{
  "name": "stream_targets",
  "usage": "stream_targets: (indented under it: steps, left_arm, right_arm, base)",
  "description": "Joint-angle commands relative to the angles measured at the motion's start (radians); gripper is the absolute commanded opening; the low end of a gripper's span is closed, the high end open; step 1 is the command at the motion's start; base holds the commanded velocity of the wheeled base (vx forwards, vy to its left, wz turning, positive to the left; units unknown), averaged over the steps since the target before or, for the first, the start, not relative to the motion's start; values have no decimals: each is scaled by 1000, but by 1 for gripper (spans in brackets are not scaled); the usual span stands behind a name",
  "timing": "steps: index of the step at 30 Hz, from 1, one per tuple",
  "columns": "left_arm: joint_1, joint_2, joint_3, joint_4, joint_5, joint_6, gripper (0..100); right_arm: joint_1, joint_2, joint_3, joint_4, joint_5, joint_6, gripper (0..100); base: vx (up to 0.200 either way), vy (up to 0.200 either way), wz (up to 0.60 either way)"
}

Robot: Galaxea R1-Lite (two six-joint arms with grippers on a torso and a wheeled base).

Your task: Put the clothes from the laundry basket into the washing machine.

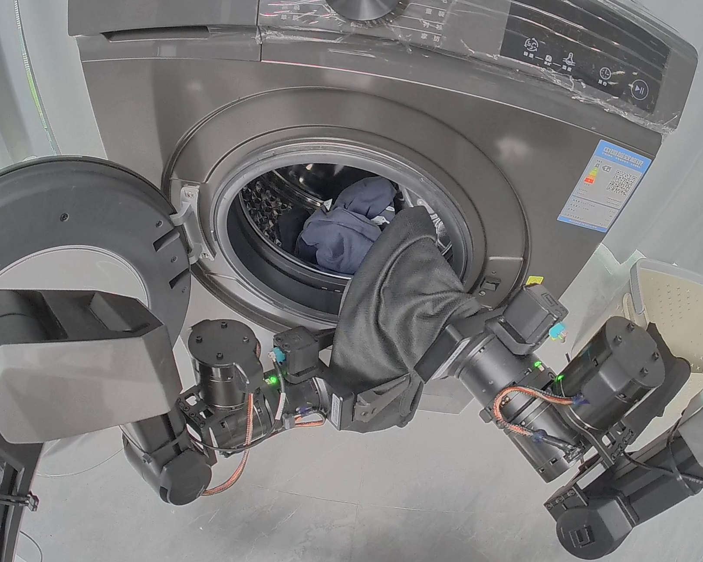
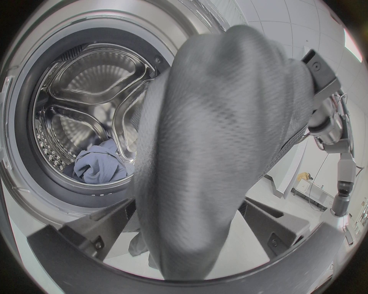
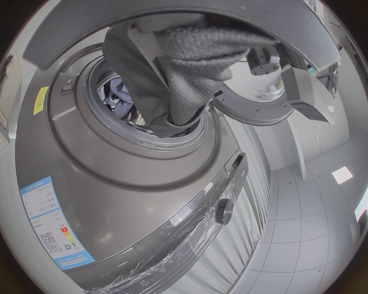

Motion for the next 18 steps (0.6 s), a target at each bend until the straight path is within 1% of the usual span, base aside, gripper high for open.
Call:
stream_targets:
  steps: [1, 5, 11, 13, 18]
  left_arm:
    - [1, 52, -53, -1, 17, 0, 100]
    - [10, 86, -125, 1, 60, 1, 100]
    - [28, 110, -180, 2, 101, 1, 100]
    - [31, 116, -203, 4, 132, 3, 100]
    - [47, 124, -211, 4, 153, 3, 100]
  right_arm:
    - [23, 0, 7, 0, -1, 10, 0]
    - [35, -6, 40, 0, 1, 24, 0]
    - [42, -17, 72, 0, 5, 33, 0]
    - [51, -20, 83, 0, 5, 33, 0]
    - [48, -23, 83, 0, 4, 33, 0]
  base:
    - [0, 0, 0]
    - [0, 0, 0]
    - [0, 0, 0]
    - [0, 0, 0]
    - [0, 0, 0]
